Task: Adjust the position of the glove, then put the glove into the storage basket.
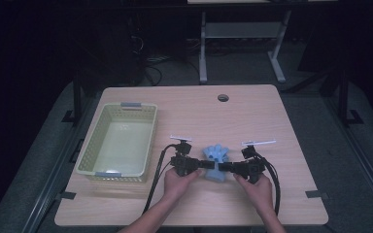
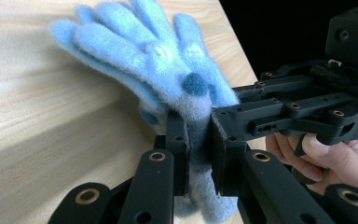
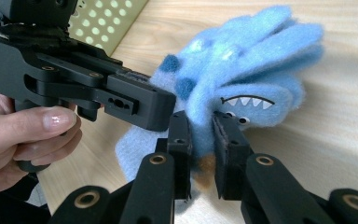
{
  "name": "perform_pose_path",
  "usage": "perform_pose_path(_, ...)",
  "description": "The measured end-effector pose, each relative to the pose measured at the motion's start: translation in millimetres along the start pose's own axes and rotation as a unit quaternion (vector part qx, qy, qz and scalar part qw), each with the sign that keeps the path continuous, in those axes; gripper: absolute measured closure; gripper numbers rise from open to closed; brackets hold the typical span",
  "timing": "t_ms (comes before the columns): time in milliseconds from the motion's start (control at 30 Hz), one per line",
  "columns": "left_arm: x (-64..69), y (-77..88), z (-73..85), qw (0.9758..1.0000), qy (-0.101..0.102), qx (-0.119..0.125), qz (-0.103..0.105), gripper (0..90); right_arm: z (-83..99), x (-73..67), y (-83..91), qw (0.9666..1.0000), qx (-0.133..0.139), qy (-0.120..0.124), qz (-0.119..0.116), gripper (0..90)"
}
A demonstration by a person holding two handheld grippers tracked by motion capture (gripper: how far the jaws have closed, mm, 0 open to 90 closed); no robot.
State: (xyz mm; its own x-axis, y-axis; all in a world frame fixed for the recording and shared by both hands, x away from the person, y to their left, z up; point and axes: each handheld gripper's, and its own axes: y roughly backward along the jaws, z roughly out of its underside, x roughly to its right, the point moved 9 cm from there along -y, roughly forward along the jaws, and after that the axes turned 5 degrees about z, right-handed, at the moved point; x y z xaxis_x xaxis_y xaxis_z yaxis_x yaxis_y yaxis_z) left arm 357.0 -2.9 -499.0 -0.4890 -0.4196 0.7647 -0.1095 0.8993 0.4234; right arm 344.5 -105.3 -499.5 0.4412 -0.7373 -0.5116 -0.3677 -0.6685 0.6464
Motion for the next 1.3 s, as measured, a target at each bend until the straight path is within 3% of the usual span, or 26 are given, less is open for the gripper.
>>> perform_pose_path(500, 6.5, 30.1, -8.2, 0.9997, -0.02, 0.015, -0.004, 78.5, -18.6, -26.0, -1.3, 0.9995, 0.0, 0.029, -0.011, 78.6)
perform_pose_path(867, 12.8, 48.8, -16.1, 0.9991, -0.028, 0.03, 0.007, 78.2, -33.5, -41.7, -0.2, 0.9989, -0.001, 0.045, -0.016, 78.6)
perform_pose_path(1300, 14.2, 67.1, -20.8, 0.9988, -0.026, 0.04, 0.011, 78.2, -46.1, -58.5, -2.3, 0.9982, -0.007, 0.054, -0.025, 78.6)
